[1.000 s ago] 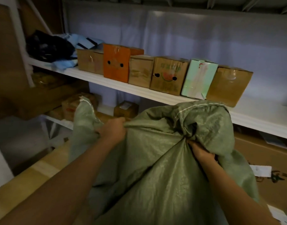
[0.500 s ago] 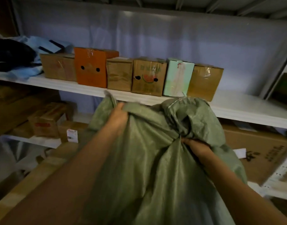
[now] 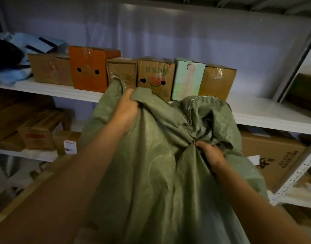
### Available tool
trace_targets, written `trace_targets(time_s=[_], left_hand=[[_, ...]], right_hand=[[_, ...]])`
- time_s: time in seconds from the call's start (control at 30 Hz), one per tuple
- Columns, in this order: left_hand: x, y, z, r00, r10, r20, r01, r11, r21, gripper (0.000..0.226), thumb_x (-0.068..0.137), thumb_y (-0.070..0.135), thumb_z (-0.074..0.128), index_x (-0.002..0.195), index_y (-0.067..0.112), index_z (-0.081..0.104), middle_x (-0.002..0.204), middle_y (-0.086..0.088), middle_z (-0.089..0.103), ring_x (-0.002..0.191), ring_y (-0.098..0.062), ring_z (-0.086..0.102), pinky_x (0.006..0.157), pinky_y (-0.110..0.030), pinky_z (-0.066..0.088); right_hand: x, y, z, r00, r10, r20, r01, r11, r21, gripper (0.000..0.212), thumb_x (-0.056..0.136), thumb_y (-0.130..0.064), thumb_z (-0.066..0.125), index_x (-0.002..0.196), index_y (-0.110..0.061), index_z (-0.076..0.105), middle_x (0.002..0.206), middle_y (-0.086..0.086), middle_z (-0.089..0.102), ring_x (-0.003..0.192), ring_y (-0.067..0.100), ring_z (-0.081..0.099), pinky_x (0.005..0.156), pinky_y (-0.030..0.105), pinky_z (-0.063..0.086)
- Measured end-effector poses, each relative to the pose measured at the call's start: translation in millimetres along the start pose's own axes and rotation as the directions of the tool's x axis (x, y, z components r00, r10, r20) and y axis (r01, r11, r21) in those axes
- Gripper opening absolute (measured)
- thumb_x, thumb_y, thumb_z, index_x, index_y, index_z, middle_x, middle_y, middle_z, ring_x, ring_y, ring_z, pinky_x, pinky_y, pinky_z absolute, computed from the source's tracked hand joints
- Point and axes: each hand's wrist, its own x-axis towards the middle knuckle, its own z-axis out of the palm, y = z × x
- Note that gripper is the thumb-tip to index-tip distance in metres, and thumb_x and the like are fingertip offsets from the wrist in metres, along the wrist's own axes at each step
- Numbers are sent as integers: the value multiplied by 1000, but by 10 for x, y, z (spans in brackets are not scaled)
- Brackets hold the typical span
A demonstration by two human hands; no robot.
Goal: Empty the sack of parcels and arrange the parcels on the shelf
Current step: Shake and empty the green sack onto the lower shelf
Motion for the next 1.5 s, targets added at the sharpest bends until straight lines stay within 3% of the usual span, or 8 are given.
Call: trace_targets(time_s=[0.13,0.4,0.57,0.77,1.07,1.27,1.37,1.5], left_hand=[[-399,-855,230,954,-290,78,202,813,546,34,97,14,43,128,3,51,131,-21,54,119,-35,54,102,-43,43],[108,-15,419,991,-123,47,129,979,-158,23,97,22,43,112,20,60,113,-12,64,103,-30,62,94,-46,50],[-342,-883,711,951,-265,158,176,887,426,32,98,17,44,125,8,57,131,-16,56,124,-31,50,110,-44,35],[31,-17,609,974,-224,30,226,969,-102,32,99,22,39,126,19,56,118,-5,62,106,-26,59,99,-42,47],[-355,-5,789,914,-211,347,92,940,328,23,86,1,55,106,-3,67,103,-20,66,98,-28,61,89,-40,49],[-480,77,447,968,-82,238,-63,837,543,115,54,65,76,147,45,11,160,4,-11,148,-26,-6,117,-55,13],[-453,-32,637,985,-40,170,-78,771,632,62,72,66,62,129,44,48,159,12,-6,147,-24,-6,113,-64,8],[-275,-216,439,991,-107,76,-15,485,874,31,93,33,46,120,30,62,153,9,28,143,-26,14,109,-63,16]], right_hand=[[22,111,-13,993,-65,-94,57,995,-88,38,86,-11,62,123,-3,57,130,15,56,120,34,51,105,36,37],[168,-70,12,990,-121,-74,109,983,-145,33,86,-5,60,117,6,58,121,20,60,115,37,54,100,40,43],[175,9,77,981,-181,72,191,830,-524,30,86,-12,60,114,1,62,122,21,62,116,35,55,99,37,43],[39,-395,78,939,-238,246,258,965,-50,47,71,-17,78,113,-21,56,113,0,63,105,20,60,96,36,46],[0,-87,487,930,-292,224,333,927,-171,43,80,-25,74,121,-14,64,123,5,65,116,25,59,104,38,44],[53,-262,568,872,-279,402,485,386,-784,43,94,-34,46,134,-19,51,138,11,53,127,33,46,111,52,27],[-98,-279,642,809,-334,484,564,208,-799,35,93,-32,48,123,-18,58,130,10,58,122,32,50,106,49,27],[-105,-217,530,774,-595,216,592,559,-580,35,82,-36,64,110,-24,46,100,6,70,95,31,65,91,45,46]])
